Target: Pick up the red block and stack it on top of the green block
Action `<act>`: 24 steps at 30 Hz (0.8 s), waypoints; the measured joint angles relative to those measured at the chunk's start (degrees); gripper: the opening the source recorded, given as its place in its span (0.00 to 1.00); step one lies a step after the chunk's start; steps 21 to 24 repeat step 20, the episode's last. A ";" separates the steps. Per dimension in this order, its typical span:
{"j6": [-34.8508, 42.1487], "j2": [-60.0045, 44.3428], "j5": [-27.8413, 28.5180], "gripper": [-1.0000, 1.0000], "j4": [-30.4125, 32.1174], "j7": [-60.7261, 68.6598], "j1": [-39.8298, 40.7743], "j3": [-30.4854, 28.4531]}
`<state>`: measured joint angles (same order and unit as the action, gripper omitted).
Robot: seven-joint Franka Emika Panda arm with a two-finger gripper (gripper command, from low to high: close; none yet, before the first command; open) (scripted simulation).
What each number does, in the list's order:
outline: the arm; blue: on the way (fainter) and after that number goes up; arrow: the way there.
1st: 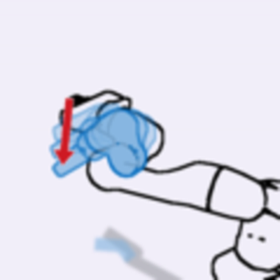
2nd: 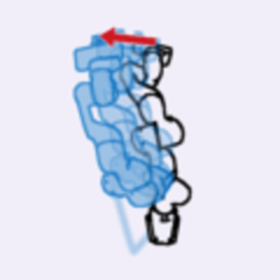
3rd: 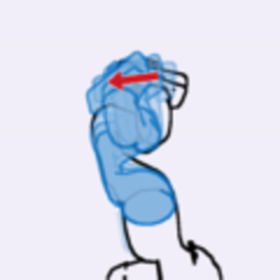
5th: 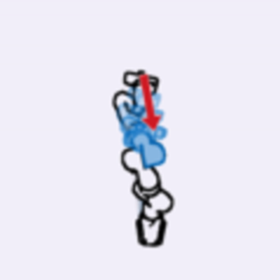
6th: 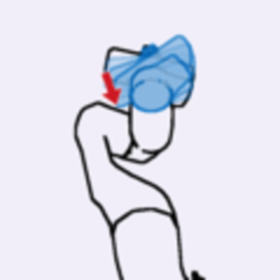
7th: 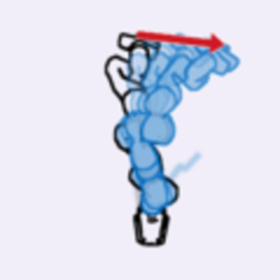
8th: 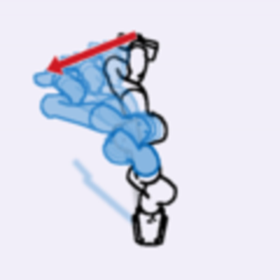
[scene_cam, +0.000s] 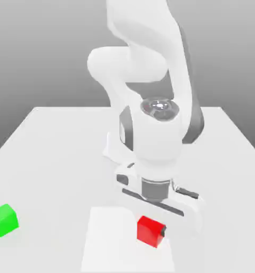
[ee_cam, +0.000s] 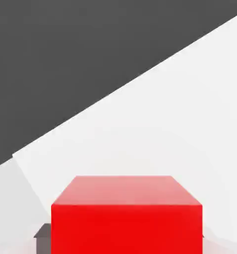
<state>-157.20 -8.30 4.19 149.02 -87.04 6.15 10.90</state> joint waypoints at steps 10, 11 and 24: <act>6.01 1.86 -4.71 0.00 -4.25 2.93 17.03 -14.70; 6.61 2.02 -5.14 0.00 -4.71 3.19 19.12 -16.32; 0.29 -7.64 -9.99 1.00 -7.85 6.29 25.89 -19.19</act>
